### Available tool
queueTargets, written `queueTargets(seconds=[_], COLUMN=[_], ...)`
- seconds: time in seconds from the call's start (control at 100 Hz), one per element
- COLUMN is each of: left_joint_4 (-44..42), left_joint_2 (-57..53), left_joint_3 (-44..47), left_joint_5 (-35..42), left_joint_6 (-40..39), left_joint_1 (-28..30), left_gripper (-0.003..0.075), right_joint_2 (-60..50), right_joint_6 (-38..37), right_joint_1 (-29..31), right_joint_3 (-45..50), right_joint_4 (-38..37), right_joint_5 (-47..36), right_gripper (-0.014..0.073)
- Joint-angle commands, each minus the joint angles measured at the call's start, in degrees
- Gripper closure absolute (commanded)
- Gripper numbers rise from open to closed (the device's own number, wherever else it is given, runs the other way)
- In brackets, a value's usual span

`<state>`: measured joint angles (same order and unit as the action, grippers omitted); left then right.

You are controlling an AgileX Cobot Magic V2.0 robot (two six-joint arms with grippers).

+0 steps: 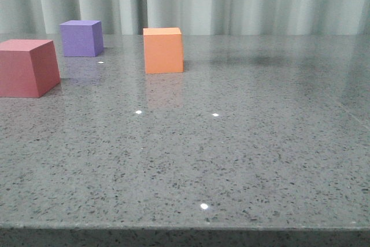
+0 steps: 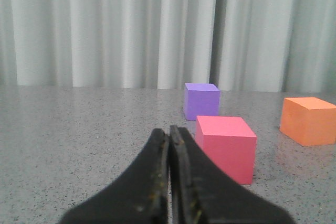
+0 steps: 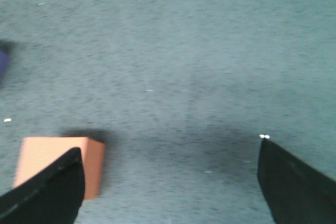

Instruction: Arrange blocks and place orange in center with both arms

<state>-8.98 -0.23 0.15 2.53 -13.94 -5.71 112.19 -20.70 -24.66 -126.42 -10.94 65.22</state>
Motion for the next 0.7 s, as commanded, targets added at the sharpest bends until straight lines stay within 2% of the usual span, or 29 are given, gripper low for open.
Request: queueTargets(seconds=[0.0,0.16,0.4,0.69], left_joint_4=[0.09,0.09,0.09,0.09], left_joint_2=[-2.09,-2.09,-2.09,-2.09], left_joint_3=[2.44,2.44,2.44,2.44], left_joint_5=[4.52,4.52,4.52,4.52], left_joint_6=[-0.24,-0.24,-0.24,-0.24], left_joint_1=[-0.32,-0.32,-0.32,-0.32], left_gripper=[0.0741,0.0741,0.0741,0.0741], right_joint_2=[-5.82,-12.84,-29.8,-51.2], right_joint_6=[2.38,2.67,2.67,2.67], right_joint_1=[2.57,6.69,15.23,24.61], right_joint_3=[1.11,11.41,35.66,62.18], right_joint_4=[-1.36,-1.95,-2.01,-2.01], right_joint_5=[-2.09,-5.27,-15.93,-23.63], right_gripper=[-0.0059,-0.0059,-0.0059,-0.0059])
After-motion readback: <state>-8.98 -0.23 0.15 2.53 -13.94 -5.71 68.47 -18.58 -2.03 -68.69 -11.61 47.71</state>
